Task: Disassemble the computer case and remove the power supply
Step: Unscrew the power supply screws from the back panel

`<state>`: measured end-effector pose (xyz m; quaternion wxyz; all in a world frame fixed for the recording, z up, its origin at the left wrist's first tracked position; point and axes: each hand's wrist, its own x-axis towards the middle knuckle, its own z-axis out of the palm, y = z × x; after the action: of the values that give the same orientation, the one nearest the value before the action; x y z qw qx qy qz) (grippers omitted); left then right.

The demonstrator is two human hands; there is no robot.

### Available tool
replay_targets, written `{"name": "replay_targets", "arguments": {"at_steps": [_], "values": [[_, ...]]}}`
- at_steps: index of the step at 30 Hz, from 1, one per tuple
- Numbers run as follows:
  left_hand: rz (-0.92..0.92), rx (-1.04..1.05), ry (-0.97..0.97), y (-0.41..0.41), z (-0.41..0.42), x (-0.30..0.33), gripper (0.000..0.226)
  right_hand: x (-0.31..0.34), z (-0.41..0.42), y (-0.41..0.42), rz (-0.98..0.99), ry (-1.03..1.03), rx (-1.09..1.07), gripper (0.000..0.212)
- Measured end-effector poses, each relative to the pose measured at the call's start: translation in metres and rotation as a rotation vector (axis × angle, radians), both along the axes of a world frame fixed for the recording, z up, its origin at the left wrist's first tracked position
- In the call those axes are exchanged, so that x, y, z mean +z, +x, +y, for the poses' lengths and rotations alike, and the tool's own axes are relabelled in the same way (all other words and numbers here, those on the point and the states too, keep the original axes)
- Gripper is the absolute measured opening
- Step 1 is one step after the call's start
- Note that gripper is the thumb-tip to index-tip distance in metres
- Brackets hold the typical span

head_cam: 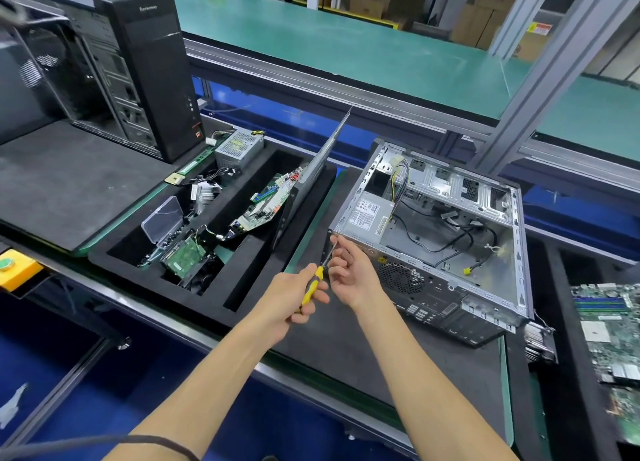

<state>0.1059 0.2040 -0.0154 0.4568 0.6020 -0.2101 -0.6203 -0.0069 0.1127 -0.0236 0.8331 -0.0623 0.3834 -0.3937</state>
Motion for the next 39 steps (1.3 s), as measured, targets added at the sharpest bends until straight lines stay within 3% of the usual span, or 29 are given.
{"name": "replay_targets", "arguments": {"at_steps": [3,10,15,17,20,23,25,28,32,37,39], "values": [[0.078,-0.023,0.033,-0.004,-0.002,0.002,0.04,-0.001,0.0,-0.001,-0.031,0.008,0.008,0.014],[-0.035,0.057,-0.056,-0.004,0.006,-0.001,0.02,-0.001,-0.001,0.002,-0.055,0.013,0.007,0.013],[0.152,-0.016,0.031,0.003,0.004,0.003,0.043,-0.003,0.0,0.004,-0.019,-0.004,-0.007,0.011],[0.201,-0.023,0.021,0.001,0.002,0.003,0.042,-0.004,0.0,0.003,-0.013,-0.014,-0.013,0.012],[0.045,0.001,-0.028,-0.002,0.0,0.002,0.03,-0.005,0.0,0.002,-0.068,0.013,-0.019,0.013],[-0.223,0.109,-0.085,-0.002,0.0,-0.003,0.031,-0.005,-0.002,0.001,-0.074,0.015,-0.021,0.012],[-0.299,0.148,-0.109,-0.001,0.0,-0.005,0.032,-0.005,-0.002,0.001,-0.072,0.01,-0.021,0.011],[-0.279,0.067,-0.074,0.0,-0.001,-0.005,0.036,-0.006,0.0,0.002,-0.048,-0.003,-0.022,0.012],[0.0,-0.007,0.002,-0.005,-0.003,-0.002,0.039,-0.005,0.0,0.002,-0.059,-0.004,-0.017,0.013],[-0.345,0.035,-0.099,-0.011,0.0,-0.003,0.039,-0.004,-0.001,0.003,-0.048,-0.01,-0.033,0.011],[-0.37,0.059,-0.133,-0.007,0.002,-0.003,0.03,-0.004,-0.001,0.004,-0.045,-0.007,-0.03,0.01]]}}
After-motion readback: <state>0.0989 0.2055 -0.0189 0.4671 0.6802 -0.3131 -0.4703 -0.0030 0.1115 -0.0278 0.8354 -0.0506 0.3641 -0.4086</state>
